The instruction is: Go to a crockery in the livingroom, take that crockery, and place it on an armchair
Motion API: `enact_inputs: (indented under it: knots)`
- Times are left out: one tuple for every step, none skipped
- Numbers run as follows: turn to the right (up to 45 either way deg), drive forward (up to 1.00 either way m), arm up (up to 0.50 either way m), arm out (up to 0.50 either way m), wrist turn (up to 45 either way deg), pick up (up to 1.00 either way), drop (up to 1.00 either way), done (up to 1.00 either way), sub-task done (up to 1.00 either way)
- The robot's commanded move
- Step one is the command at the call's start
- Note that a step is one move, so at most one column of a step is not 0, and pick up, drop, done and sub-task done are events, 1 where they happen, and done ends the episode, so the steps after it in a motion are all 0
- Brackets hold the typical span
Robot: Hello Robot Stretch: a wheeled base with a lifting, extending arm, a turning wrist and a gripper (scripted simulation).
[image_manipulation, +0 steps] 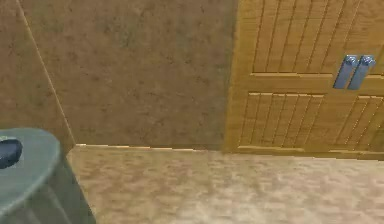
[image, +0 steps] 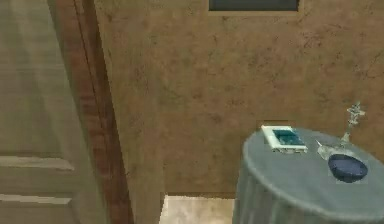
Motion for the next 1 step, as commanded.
enact_inputs:
  knots:
    - [45.0,0.00,0.00,0.00,0.0,0.00,0.00,0.00,0.00]
